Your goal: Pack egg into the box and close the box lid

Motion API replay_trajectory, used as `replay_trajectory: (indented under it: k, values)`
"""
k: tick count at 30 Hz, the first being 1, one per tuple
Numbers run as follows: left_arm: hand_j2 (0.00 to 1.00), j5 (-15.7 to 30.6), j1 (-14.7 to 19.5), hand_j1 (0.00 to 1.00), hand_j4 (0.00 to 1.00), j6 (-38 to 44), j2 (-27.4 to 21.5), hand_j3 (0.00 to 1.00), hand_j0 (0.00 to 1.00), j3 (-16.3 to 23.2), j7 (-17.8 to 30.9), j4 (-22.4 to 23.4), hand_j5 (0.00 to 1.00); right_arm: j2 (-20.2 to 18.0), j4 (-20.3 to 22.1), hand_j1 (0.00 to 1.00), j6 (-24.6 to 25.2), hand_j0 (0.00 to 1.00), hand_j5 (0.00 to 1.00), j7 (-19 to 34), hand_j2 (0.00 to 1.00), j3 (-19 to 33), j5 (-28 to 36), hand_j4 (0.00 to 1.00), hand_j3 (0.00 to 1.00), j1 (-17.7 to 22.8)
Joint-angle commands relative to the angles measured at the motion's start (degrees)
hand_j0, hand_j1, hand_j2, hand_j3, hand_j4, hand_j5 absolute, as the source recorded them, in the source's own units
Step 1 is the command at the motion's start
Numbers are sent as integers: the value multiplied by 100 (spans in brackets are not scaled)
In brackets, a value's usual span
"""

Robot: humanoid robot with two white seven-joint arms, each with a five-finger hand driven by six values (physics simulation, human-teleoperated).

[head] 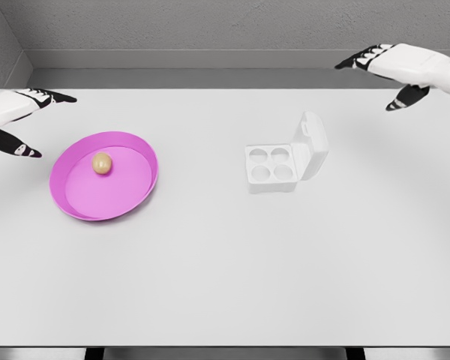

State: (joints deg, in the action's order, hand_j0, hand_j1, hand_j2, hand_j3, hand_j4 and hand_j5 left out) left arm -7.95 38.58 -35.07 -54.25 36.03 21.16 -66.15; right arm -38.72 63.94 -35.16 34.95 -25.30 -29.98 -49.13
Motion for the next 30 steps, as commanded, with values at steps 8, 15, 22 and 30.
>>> replay_trajectory:
  k: [8, 15, 22, 30]
  values:
    - [100, -594, 782, 100, 100, 7, 521, 100, 100, 1037, 740, 120, 100, -953, 84, 100, 16, 100, 100, 5, 100, 87, 853, 100, 100, 334]
    - [100, -1042, 932, 100, 100, 7, 811, 100, 100, 1064, 1232, 296, 100, -1621, 840, 100, 16, 100, 100, 5, 100, 43, 906, 100, 100, 1336]
    - [91, -1236, 932, 91, 91, 7, 820, 91, 91, 1134, 1232, 296, 91, -1402, 1024, 100, 16, 100, 100, 5, 100, -159, 862, 100, 100, 1301]
    - [89, -1535, 1037, 89, 89, 7, 1136, 89, 89, 1125, 1259, 568, 89, -1323, 1191, 100, 16, 100, 100, 5, 100, -326, 845, 100, 100, 1292]
